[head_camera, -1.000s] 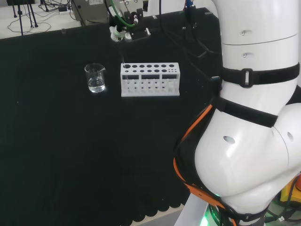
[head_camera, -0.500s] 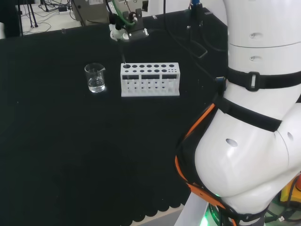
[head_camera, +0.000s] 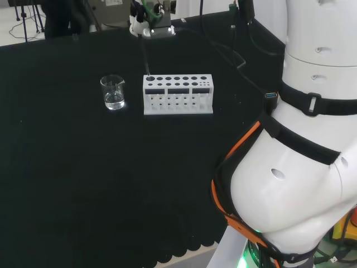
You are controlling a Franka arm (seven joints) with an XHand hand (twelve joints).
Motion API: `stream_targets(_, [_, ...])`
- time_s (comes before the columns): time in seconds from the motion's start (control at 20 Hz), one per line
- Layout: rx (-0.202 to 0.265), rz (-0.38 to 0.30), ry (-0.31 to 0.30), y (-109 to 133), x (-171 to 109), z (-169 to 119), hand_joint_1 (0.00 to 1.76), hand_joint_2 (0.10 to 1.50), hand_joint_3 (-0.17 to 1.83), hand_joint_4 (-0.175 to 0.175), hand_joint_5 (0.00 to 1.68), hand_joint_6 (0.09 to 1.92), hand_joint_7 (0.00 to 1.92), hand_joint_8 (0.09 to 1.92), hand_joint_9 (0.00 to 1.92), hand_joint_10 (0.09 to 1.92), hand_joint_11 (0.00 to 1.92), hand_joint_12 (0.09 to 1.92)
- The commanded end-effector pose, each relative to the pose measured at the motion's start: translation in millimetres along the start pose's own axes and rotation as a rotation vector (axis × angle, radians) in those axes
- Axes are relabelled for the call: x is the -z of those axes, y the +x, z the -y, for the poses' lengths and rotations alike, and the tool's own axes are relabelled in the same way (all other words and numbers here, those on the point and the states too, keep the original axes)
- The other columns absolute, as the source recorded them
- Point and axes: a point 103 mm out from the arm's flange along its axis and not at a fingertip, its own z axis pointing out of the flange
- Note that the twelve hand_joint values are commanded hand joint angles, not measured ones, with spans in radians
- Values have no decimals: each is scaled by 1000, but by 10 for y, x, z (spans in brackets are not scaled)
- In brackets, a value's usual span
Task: Take the glass rod from the white test tube rack.
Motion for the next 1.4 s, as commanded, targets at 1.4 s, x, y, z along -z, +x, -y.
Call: stream_targets(1.4, [22,-31,-71,131,514,515,1326,584,806,-175,1258,487,1316,939,1725,666,1343,777])
